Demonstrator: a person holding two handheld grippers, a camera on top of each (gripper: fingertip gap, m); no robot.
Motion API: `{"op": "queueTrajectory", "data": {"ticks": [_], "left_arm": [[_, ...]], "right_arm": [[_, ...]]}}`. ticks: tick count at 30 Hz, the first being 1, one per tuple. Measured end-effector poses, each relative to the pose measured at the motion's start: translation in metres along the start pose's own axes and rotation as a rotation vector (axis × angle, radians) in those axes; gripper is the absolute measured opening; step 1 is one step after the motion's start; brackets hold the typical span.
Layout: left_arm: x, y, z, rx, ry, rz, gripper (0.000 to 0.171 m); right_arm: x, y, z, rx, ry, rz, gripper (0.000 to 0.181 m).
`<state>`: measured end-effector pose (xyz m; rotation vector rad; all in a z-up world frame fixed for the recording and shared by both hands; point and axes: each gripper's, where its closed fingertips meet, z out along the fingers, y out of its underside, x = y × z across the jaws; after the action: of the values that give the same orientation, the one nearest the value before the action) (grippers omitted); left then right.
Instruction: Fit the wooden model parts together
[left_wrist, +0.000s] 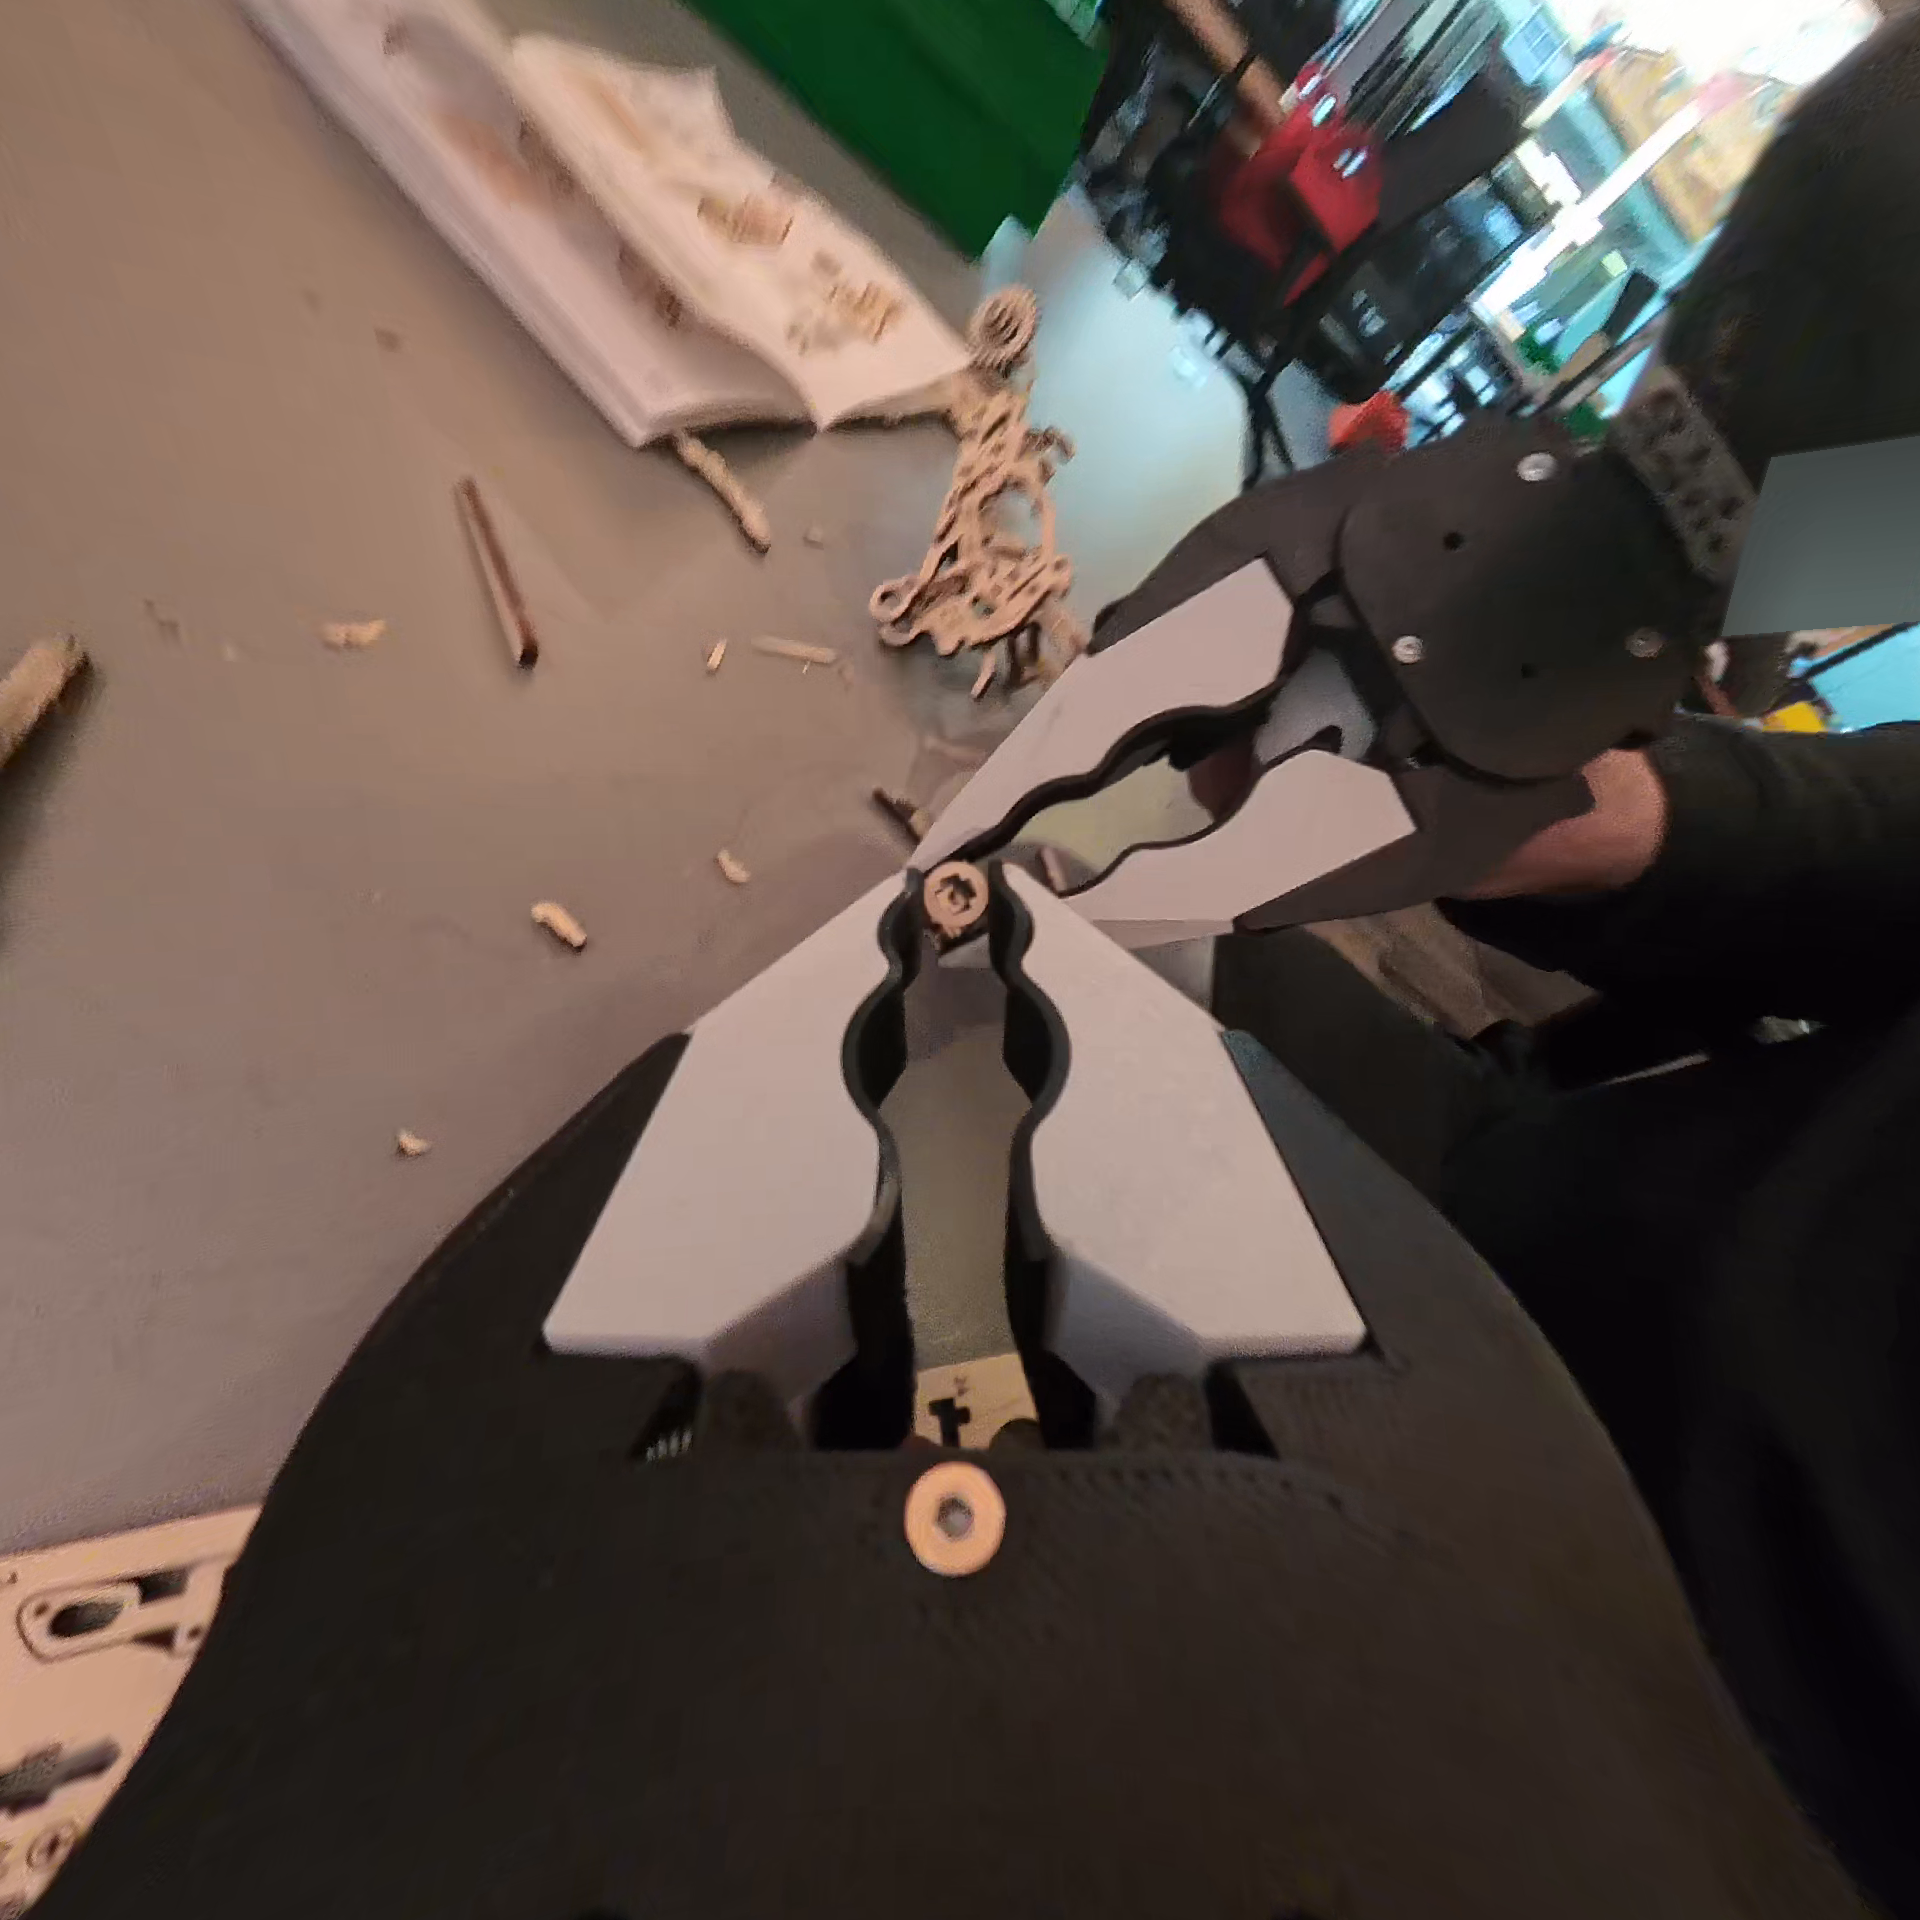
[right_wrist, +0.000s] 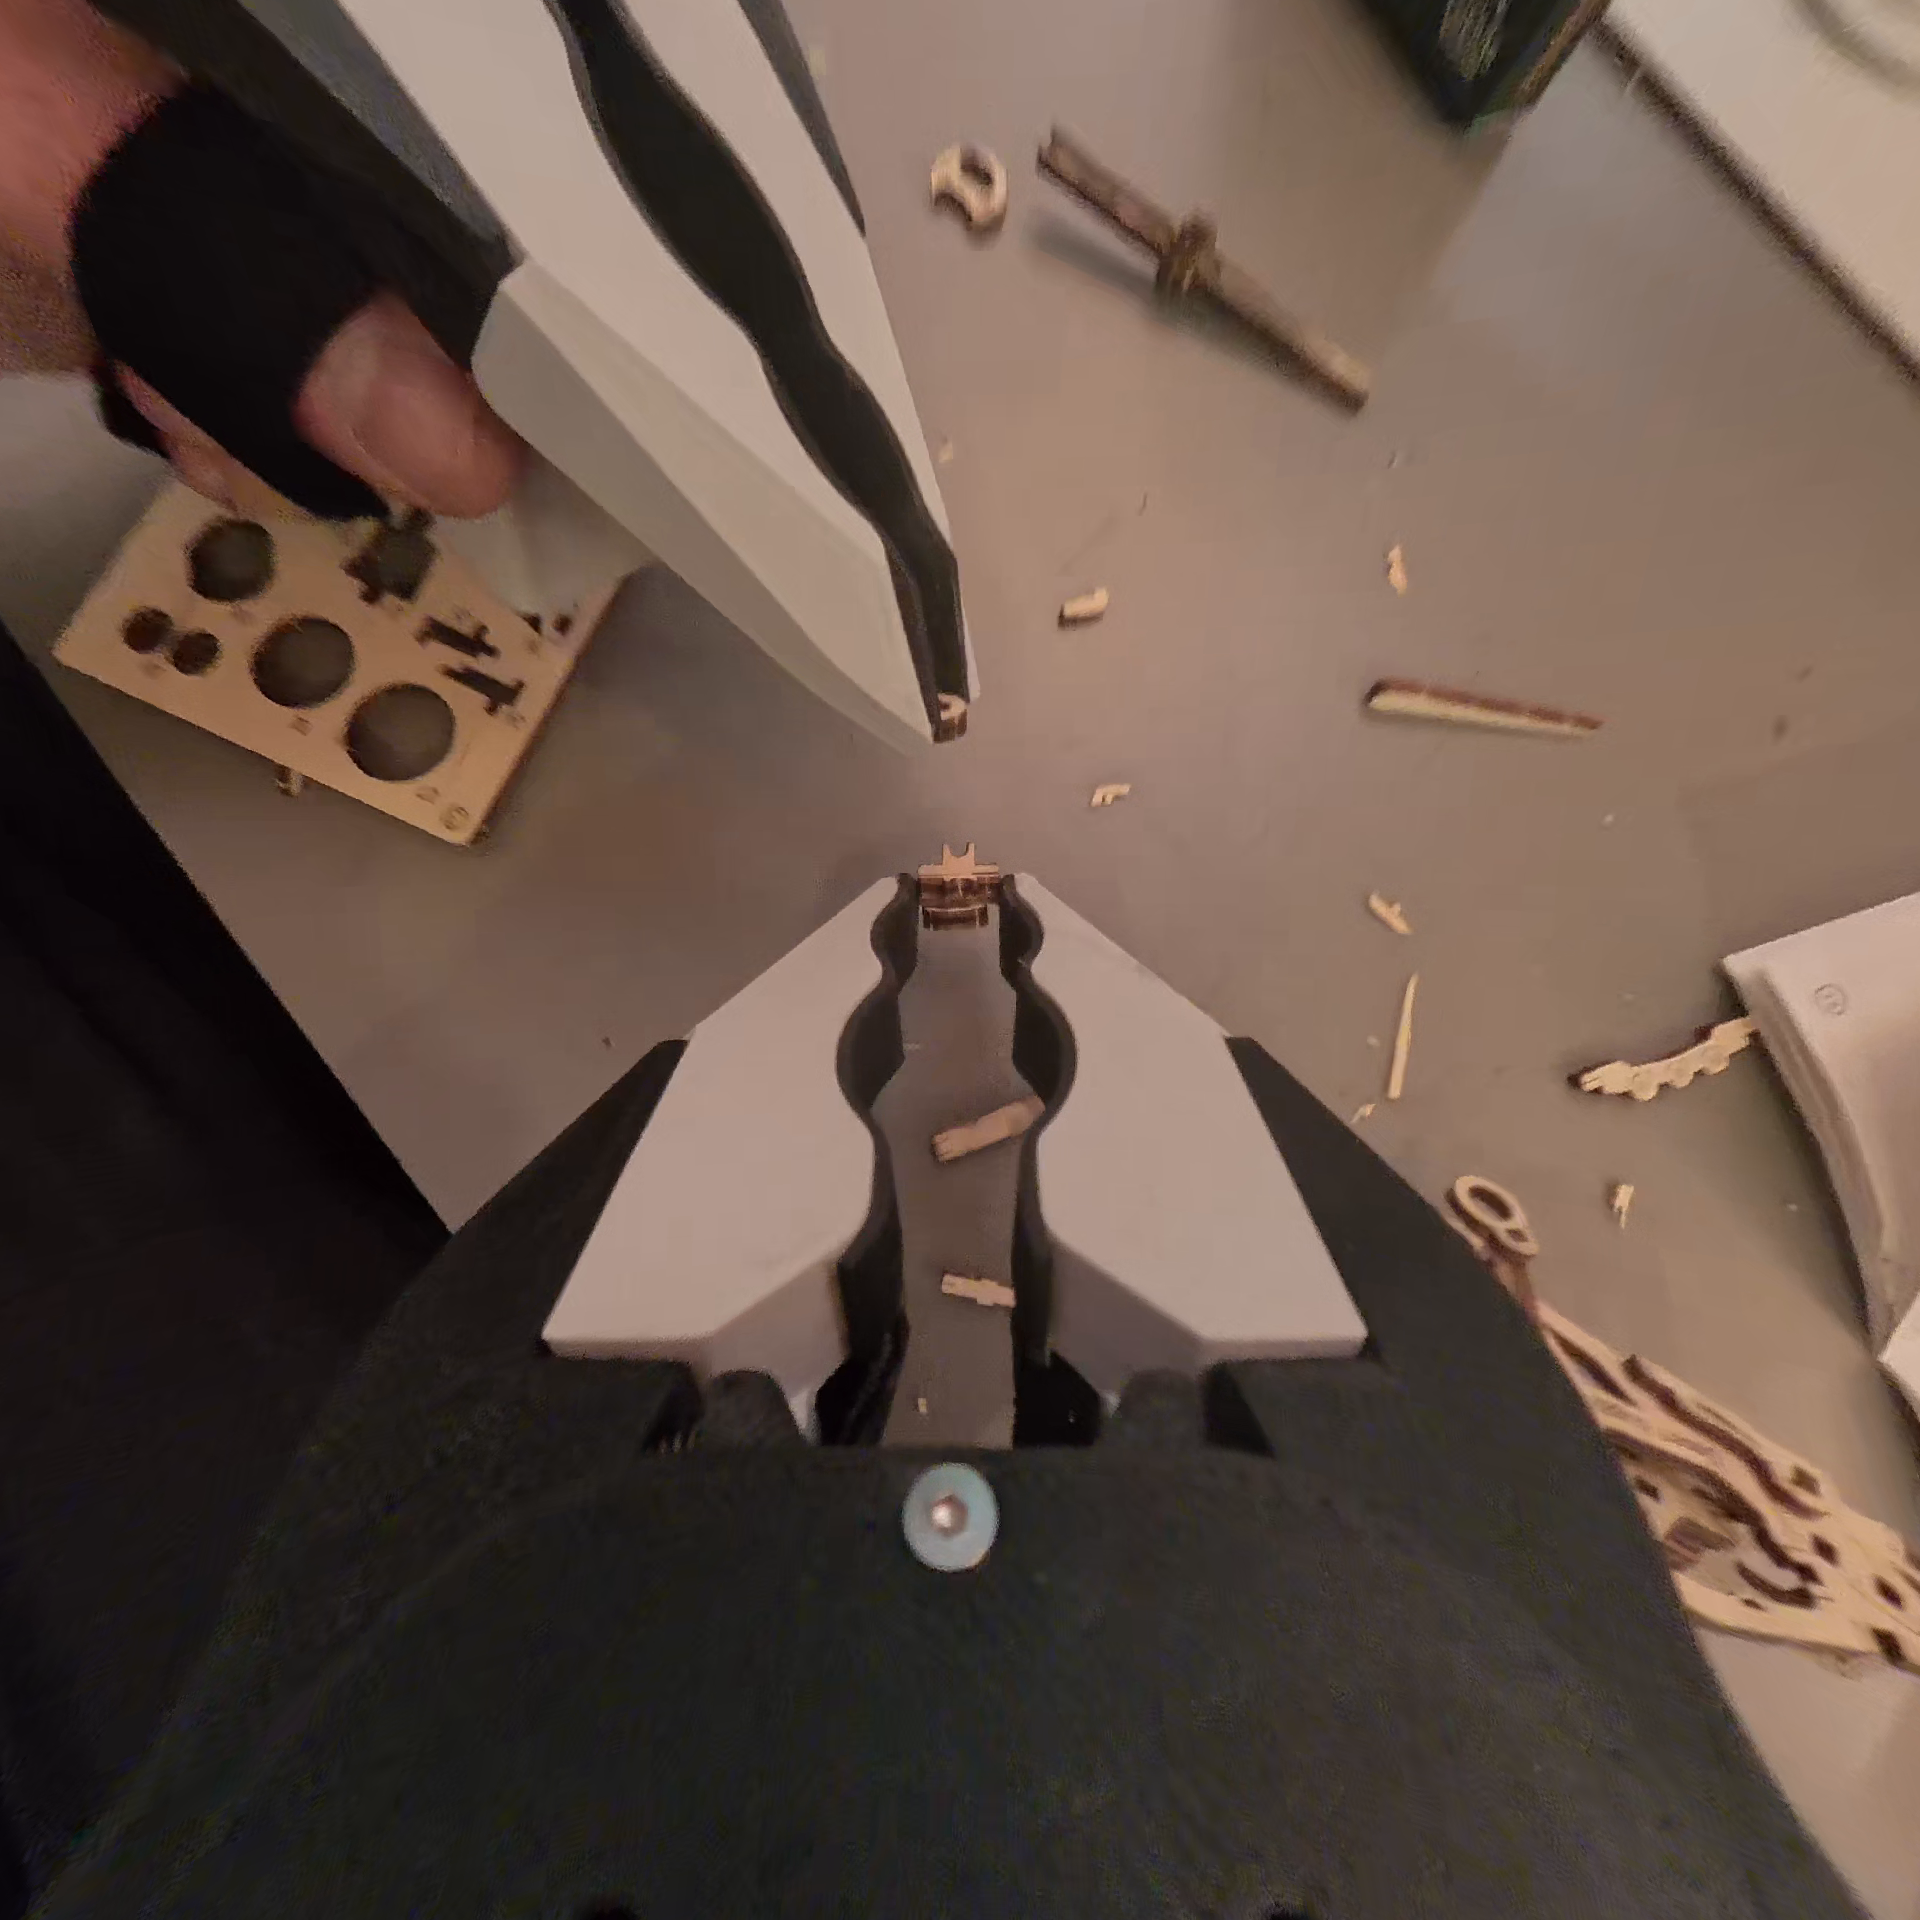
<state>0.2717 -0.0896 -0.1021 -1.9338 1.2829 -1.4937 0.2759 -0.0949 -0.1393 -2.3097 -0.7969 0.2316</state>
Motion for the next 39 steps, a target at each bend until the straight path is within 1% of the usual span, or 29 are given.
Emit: {"op": "queueTrajectory", "data": {"ticks": [3, 6, 8, 11, 14, 17, 24, 33, 39], "left_arm": [[0.018, -0.021, -0.013, 0.117, 0.023, 0.151, 0.01], [0.031, -0.032, -0.025, 0.176, 0.035, 0.276, 0.01], [0.035, -0.037, -0.03, 0.198, 0.031, 0.323, 0.01], [0.046, -0.048, -0.038, 0.274, 0.056, 0.367, 0.01], [0.054, -0.05, -0.039, 0.279, 0.06, 0.421, 0.01], [0.058, -0.052, -0.036, 0.273, 0.07, 0.409, 0.01], [0.066, -0.063, -0.037, 0.35, 0.114, 0.307, 0.009], [0.064, -0.064, -0.037, 0.48, 0.1, 0.161, 0.01], [0.064, -0.065, -0.036, 0.508, 0.136, 0.079, 0.01]], "right_arm": [[0.0, -0.024, -0.021, 0.14, -0.013, -0.015, 0.012], [0.004, -0.046, -0.044, 0.282, -0.016, -0.021, 0.012], [0.004, -0.056, -0.055, 0.339, -0.004, -0.067, 0.012], [-0.004, -0.066, -0.064, 0.395, -0.017, -0.124, 0.012], [-0.009, -0.072, -0.071, 0.43, -0.006, -0.164, 0.012], [-0.009, -0.078, -0.078, 0.466, 0.013, -0.185, 0.012], [-0.006, -0.084, -0.088, 0.489, 0.113, -0.257, 0.012], [-0.002, -0.084, -0.088, 0.404, 0.273, -0.389, 0.012], [0.0, -0.083, -0.09, 0.36, 0.337, -0.452, 0.012]]}}
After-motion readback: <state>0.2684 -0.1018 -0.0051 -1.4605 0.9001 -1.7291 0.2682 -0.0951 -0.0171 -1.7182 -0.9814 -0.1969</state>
